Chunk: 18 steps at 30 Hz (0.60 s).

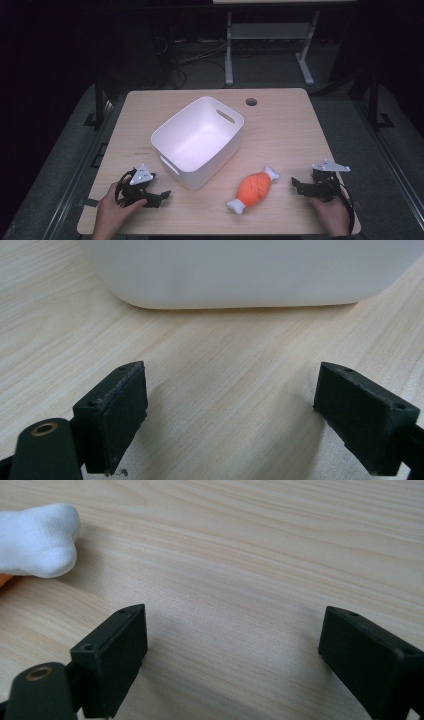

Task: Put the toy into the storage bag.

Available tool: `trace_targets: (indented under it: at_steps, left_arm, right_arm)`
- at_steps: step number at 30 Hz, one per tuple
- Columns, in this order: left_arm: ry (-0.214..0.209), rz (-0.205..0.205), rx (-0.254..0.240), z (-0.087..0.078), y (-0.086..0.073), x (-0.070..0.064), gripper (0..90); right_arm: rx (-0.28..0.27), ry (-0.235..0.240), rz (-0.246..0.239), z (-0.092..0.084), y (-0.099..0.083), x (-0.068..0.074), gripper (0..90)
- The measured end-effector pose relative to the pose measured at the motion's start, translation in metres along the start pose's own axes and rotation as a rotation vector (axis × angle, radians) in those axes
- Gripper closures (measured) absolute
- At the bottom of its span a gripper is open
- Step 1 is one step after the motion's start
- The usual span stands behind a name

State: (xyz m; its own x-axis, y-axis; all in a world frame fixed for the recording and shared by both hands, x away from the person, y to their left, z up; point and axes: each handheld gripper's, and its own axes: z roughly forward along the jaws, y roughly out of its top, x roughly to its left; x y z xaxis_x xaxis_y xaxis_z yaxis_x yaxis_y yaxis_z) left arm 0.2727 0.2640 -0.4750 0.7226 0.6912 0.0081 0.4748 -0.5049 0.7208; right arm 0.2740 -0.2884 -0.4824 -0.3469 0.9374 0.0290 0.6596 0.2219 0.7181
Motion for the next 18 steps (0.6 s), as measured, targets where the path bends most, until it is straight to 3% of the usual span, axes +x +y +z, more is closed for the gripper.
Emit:
trace_targets:
  at_steps: [8, 11, 12, 14, 17, 18]
  left_arm:
    - [0.001, -0.002, 0.001, 0.000, 0.000, 0.000, 13.1]
    - [0.001, -0.001, 0.001, 0.000, 0.000, 0.000, 13.1]
    - [0.002, -0.001, 0.000, 0.000, 0.000, 0.000, 13.2]
    - [0.003, -0.002, 0.000, -0.001, -0.001, -0.001, 13.3]
    - [0.002, -0.005, 0.001, -0.001, -0.001, -0.001, 13.3]
    - [0.002, -0.005, 0.001, -0.001, -0.001, -0.001, 13.3]
  right_arm:
    - [0.006, 0.009, -0.010, -0.001, 0.001, -0.001, 14.9]
    - [0.020, 0.018, -0.024, -0.004, 0.002, 0.001, 22.1]
    - [0.028, 0.037, -0.032, -0.008, 0.005, 0.003, 32.7]
    - [0.024, 0.045, -0.037, -0.010, 0.006, 0.005, 37.8]
    - [0.030, 0.092, -0.082, -0.016, 0.008, 0.013, 67.7]
    - [0.030, 0.092, -0.082, -0.016, 0.008, 0.013, 67.7]
